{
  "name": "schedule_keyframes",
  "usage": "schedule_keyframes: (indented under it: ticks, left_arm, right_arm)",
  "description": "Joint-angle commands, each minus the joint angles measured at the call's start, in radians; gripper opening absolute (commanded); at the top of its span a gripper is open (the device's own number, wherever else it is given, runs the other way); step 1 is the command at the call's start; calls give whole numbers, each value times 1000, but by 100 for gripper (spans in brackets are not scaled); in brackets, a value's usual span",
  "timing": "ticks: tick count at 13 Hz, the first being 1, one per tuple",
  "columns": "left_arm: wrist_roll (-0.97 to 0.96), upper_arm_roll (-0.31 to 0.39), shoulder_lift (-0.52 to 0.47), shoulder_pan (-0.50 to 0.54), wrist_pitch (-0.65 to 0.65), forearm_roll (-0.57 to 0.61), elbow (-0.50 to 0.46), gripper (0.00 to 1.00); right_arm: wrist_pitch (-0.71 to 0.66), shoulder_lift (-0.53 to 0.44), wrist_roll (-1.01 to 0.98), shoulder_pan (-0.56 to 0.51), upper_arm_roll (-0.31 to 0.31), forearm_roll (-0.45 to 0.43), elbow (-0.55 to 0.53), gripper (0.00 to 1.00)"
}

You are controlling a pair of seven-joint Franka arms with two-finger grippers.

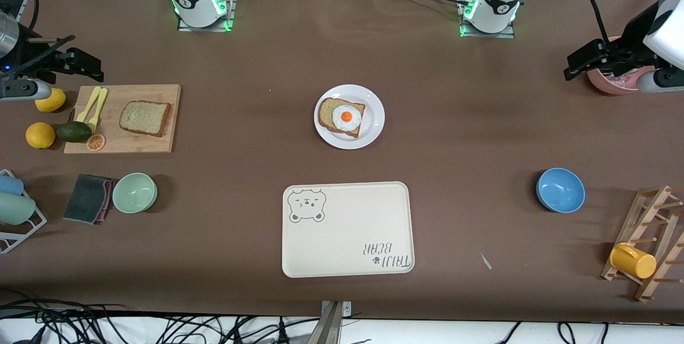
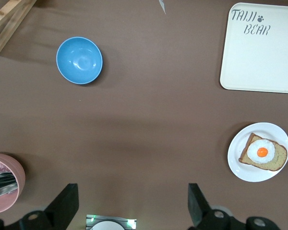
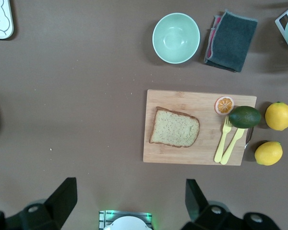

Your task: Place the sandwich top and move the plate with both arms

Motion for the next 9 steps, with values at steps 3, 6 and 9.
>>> schedule_keyframes:
  ticks: [3,6,9]
  left_arm:
    - [-3,-2,3,3,-12,-22,24,100]
    - [-3,-2,3,3,-12,-22,24,100]
    - [-3,-2,3,3,-12,-22,24,100]
  right_arm:
    - [1,-12,-6,-15,12,17,-5,98]
    - [8,-10,-1,-17,9,45,-9,98]
    - [43,-9,29,-18,1,57,-19,98]
